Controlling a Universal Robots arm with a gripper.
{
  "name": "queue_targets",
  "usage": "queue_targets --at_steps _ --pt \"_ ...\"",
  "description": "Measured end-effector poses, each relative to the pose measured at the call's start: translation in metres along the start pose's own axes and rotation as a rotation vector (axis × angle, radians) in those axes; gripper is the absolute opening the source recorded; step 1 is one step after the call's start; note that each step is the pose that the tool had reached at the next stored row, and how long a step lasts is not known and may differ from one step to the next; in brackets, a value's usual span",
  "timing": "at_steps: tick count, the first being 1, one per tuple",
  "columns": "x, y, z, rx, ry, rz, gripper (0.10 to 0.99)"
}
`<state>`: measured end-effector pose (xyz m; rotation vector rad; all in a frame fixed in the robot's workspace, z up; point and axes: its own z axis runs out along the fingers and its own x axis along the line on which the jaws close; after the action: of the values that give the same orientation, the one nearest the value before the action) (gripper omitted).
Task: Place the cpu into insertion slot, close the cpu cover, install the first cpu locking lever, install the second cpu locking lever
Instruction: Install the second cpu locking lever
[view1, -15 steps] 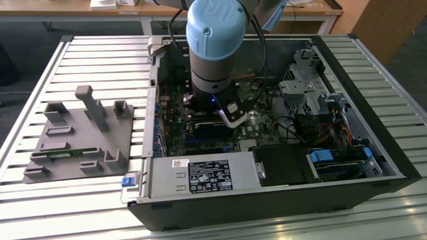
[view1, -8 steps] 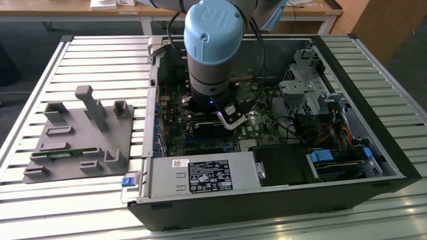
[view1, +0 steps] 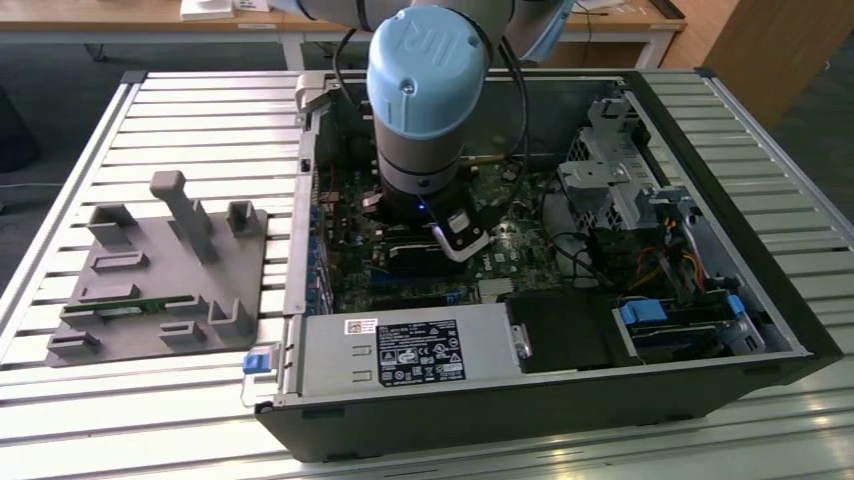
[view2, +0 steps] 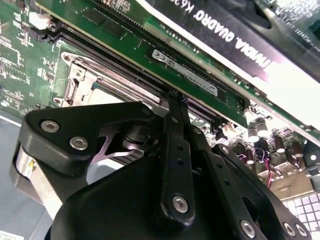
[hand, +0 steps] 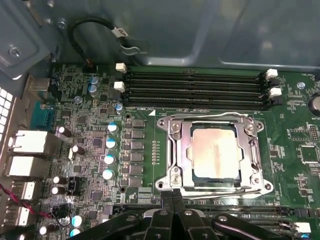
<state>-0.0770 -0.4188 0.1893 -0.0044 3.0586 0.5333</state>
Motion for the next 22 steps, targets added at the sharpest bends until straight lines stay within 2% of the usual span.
queue_targets --at_steps 10,22 --pt "0.0036 -0.0004 0.002 -0.026 -0.0003 0.001 0.122" --pt "0.0062 0.0023 0.0059 -0.043 -0.0004 0.002 0.122"
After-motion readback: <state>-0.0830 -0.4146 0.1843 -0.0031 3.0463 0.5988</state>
